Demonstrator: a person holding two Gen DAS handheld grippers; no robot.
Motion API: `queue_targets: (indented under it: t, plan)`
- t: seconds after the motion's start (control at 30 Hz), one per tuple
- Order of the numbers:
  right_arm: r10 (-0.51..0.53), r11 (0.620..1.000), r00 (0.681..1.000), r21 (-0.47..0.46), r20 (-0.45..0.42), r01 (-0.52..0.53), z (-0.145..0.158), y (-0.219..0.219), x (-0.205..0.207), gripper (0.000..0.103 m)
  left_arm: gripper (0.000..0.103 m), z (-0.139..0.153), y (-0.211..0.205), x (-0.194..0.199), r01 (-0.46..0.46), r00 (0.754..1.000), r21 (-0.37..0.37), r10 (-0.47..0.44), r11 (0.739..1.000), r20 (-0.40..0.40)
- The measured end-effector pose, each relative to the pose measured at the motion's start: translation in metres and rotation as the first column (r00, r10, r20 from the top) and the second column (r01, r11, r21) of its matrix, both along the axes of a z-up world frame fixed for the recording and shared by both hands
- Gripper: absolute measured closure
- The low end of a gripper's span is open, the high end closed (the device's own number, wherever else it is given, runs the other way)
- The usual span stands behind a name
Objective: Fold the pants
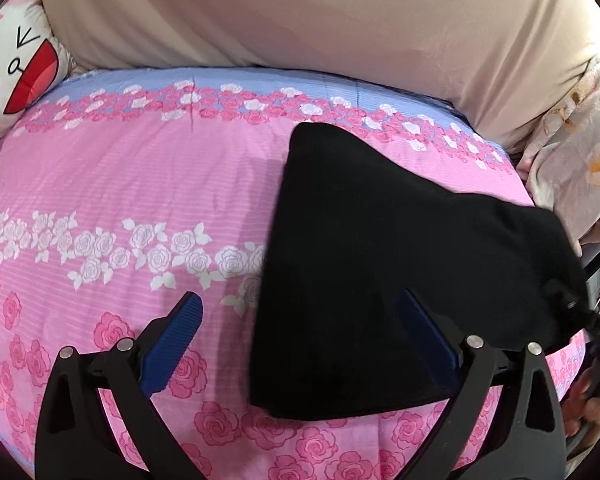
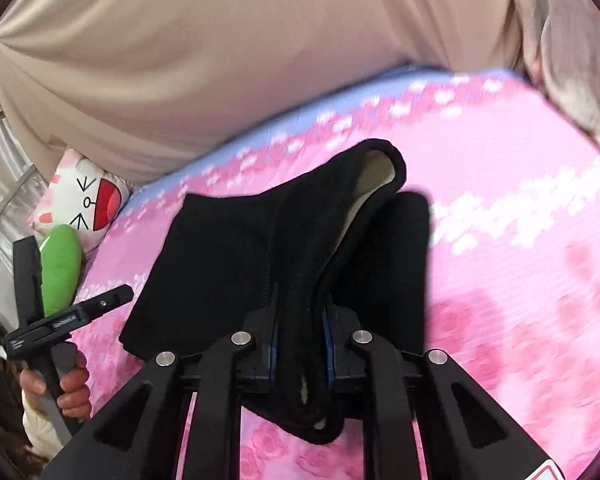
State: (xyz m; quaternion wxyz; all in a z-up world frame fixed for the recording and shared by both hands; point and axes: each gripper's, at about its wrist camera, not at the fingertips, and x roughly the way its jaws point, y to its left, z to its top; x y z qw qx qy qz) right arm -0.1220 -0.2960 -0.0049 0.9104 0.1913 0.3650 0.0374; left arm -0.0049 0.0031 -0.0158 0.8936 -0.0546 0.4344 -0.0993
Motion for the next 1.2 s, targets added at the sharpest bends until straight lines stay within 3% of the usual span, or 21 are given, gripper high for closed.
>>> queue_targets:
  t: [0.1,0.2,0.27,0.3,0.37,0.4,0.43,0.47,0.5,0.53,0.57,0.6,0.67,0.83,0.93,0.97,1.0,1.03,1.1,1.13,1.2]
  plan:
    - [-0.075,0.997,0.993,-0.035,-0.094,0.072,-0.031,-0.02,0.01,0.084,0.005,-0.014,-0.003,0.008,-0.006,0.999,0.021,0.007,1.0,-0.031]
    - [-0.071,0.997,0.995,0.03,-0.068,0.073,-0.028,-0.022,0.005,0.069,0.005,-0.03,-0.002,0.014,-0.023,0.997,-0.042,0.02,0.999,-0.074]
    - [-0.118,0.993,0.992,-0.006,-0.034,0.118,-0.017,-0.023,0.0,0.023,0.005,-0.033,0.0,0.017,-0.01,0.995,-0.102,0.0,0.995,-0.096]
    - [-0.138,0.99,0.99,-0.025,-0.026,0.137,-0.015,-0.027,-0.002,0.021,0.005,-0.037,-0.001,0.021,0.011,0.993,-0.148,-0.028,0.989,-0.115]
    - [-0.154,0.988,0.987,-0.038,-0.042,0.152,-0.02,-0.036,0.0,0.021,0.005,-0.046,-0.004,0.027,0.047,0.987,-0.213,-0.078,0.976,-0.139]
    - [-0.139,0.99,0.987,-0.003,-0.074,0.14,-0.027,-0.041,0.007,0.021,0.006,-0.044,-0.008,0.027,0.065,0.991,-0.204,-0.087,0.977,-0.1]
    - [-0.119,0.991,0.987,0.045,-0.106,0.125,-0.035,-0.044,0.014,0.025,0.014,-0.046,-0.013,0.03,0.104,0.987,-0.219,-0.128,0.97,-0.096]
    - [-0.068,0.987,0.988,0.133,-0.142,0.087,-0.051,-0.047,0.028,0.045,0.029,-0.046,-0.016,0.03,0.118,0.987,-0.224,-0.139,0.967,-0.081]
    - [-0.038,0.976,0.991,0.21,-0.131,0.065,-0.06,-0.048,0.033,0.048,0.048,-0.045,-0.016,0.031,0.129,0.986,-0.247,-0.151,0.96,-0.071]
    - [-0.034,0.969,0.992,0.238,-0.123,0.063,-0.06,-0.048,0.036,0.065,0.057,-0.042,-0.014,0.03,0.137,0.984,-0.273,-0.162,0.952,-0.071]
    - [-0.02,0.966,0.994,0.255,-0.111,0.048,-0.055,-0.047,0.038,0.069,0.072,-0.035,-0.01,0.028,0.136,0.986,-0.281,-0.158,0.95,-0.06]
    - [-0.011,0.968,0.996,0.25,-0.092,0.034,-0.044,-0.042,0.039,0.069,0.078,-0.026,-0.005,0.023,0.14,0.987,-0.275,-0.156,0.951,-0.038]
    - [0.031,0.979,0.999,0.202,-0.044,-0.021,-0.017,-0.024,0.042,0.071,0.08,-0.002,0.006,0.009,0.151,0.988,-0.264,-0.155,0.953,0.006]
    - [0.193,0.962,0.98,0.186,0.044,-0.198,0.021,0.031,0.033,0.07,0.079,0.033,0.05,-0.041,0.088,0.995,-0.129,-0.08,0.988,0.068]
    - [0.22,0.952,0.975,0.222,-0.021,-0.21,-0.016,0.051,0.032,0.062,0.067,0.003,0.067,-0.049,0.031,0.999,-0.023,-0.031,0.999,-0.011]
    - [0.217,0.957,0.972,0.216,-0.088,-0.194,-0.04,0.055,0.036,0.049,0.06,-0.011,0.068,-0.048,0.005,0.999,0.01,-0.005,1.0,-0.049]
    - [0.162,0.973,0.974,0.187,-0.156,-0.132,-0.061,0.055,0.036,0.049,0.048,-0.026,0.07,-0.05,-0.014,0.997,0.01,0.015,1.0,-0.072]
    - [0.142,0.969,0.983,0.221,-0.116,-0.113,-0.063,0.052,0.028,0.048,0.045,-0.025,0.073,-0.055,-0.043,0.998,0.002,0.043,0.999,-0.05]
    - [0.081,0.968,0.992,0.245,-0.098,-0.055,-0.049,0.042,0.013,0.048,0.04,-0.007,0.067,-0.067,-0.086,0.996,0.077,0.085,0.993,0.025]
    - [0.036,0.978,0.997,0.207,-0.068,-0.021,-0.035,0.039,0.005,0.052,0.038,0.003,0.063,-0.072,-0.1,0.993,0.116,0.093,0.988,0.066]
    - [0.014,0.997,1.0,0.081,0.022,-0.015,0.006,0.045,-0.005,0.074,0.016,0.027,0.051,-0.082,-0.136,0.979,0.187,0.104,0.973,0.175]
